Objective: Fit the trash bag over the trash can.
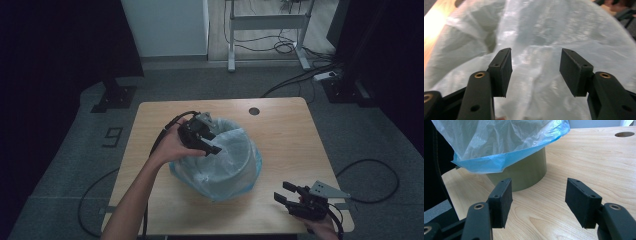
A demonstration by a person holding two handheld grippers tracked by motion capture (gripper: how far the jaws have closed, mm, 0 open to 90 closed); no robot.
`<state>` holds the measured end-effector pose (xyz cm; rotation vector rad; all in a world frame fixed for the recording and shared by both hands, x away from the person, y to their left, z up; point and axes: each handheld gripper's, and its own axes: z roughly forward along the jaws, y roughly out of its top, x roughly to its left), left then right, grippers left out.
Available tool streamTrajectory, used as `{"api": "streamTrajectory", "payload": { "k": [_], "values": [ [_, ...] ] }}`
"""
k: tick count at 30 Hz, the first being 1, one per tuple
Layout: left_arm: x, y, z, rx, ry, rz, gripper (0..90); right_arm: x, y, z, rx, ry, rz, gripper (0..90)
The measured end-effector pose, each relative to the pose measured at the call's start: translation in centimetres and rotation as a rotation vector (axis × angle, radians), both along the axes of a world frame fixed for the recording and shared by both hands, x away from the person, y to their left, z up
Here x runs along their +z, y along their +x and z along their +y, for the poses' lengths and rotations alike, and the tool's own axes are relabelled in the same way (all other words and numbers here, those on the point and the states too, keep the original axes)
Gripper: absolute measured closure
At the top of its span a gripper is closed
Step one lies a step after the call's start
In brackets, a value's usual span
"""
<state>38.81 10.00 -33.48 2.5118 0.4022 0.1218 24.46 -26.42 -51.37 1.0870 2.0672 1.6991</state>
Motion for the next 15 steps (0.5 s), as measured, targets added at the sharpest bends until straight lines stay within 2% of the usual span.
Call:
{"api": "streamTrajectory", "payload": {
  "k": [4, 7, 13, 15],
  "values": [
    [-0.2, -1.1, -0.4, -0.036, 0.023, 0.0, 43.5, 0.0, 0.0, 0.1, 0.002, -0.002, 0.001, 38.0],
    [-0.6, -1.7, -0.5, -0.065, 0.03, 0.02, 43.7, 0.0, 0.0, 0.2, 0.005, -0.002, 0.001, 37.9],
    [-1.8, -2.0, -0.9, -0.093, 0.087, 0.058, 43.7, 0.0, 0.0, 0.2, 0.005, -0.001, 0.003, 38.0],
    [-2.1, -1.9, -0.9, -0.096, 0.093, 0.068, 43.5, -0.1, 0.0, 0.2, 0.005, -0.001, 0.003, 37.9]
  ]
}}
